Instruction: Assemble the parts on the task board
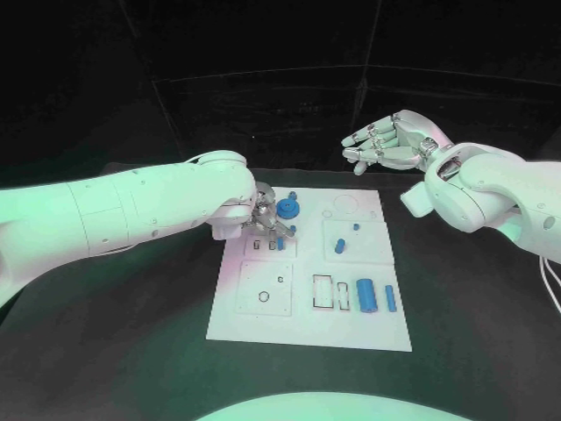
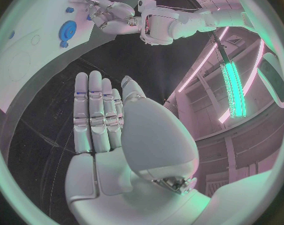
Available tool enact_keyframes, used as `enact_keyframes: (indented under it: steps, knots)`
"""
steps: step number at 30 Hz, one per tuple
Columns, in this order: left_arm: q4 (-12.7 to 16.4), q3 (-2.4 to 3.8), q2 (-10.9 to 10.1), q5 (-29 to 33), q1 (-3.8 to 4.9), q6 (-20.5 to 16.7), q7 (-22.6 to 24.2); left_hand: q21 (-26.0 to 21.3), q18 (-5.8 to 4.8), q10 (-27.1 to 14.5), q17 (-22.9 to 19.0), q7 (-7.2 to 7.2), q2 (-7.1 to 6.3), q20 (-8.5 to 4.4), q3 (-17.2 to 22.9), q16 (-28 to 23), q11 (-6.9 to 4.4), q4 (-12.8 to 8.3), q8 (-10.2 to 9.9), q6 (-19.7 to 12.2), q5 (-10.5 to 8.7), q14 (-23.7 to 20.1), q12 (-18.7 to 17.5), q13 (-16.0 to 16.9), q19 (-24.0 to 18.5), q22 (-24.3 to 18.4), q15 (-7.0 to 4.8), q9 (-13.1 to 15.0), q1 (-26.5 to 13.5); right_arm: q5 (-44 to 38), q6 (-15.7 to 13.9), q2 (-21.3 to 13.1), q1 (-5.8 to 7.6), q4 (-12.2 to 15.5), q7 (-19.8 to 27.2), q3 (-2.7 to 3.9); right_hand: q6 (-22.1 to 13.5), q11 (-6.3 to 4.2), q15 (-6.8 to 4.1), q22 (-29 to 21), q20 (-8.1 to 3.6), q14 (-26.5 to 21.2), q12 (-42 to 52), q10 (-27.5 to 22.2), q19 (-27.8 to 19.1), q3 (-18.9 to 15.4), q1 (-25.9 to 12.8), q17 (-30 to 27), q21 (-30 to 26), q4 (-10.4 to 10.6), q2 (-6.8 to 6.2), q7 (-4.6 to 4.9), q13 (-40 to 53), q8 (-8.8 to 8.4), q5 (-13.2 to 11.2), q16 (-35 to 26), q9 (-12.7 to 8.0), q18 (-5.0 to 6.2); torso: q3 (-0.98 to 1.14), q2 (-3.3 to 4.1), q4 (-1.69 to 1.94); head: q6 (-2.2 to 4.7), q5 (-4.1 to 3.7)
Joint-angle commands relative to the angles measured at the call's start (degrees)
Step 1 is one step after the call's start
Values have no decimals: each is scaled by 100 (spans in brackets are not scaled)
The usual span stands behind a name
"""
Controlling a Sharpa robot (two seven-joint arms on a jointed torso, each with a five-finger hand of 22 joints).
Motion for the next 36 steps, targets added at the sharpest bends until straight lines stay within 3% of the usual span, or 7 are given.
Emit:
enact_keyframes:
  steps: [1,36]
  knots:
    - [-29,-2,20,-38,1,159,-62,18,-94,-33,1508,-9,-9,-20,20,17,-10,-15,30,-35,-7,585,30,6,150,260,-28,11,61,-49,-24,1,15,11,-14,4,-27,1,43,-10,14,-12,-35,-34,9,-28,24,-7,-27,-18,-46,33,-9,-22,33,-21,-1,14,-1,2,3,-3,-1]
    - [-164,-23,143,110,-24,434,-100,4,-90,-30,1508,-11,23,-21,180,17,-13,-72,92,-93,-5,585,43,25,140,249,-31,130,276,-112,-102,30,15,-11,-41,4,-44,11,51,-54,22,-17,-26,-77,17,21,131,-24,-101,-69,-13,46,-64,-36,58,-103,2,17,-2,5,6,-50,-22]
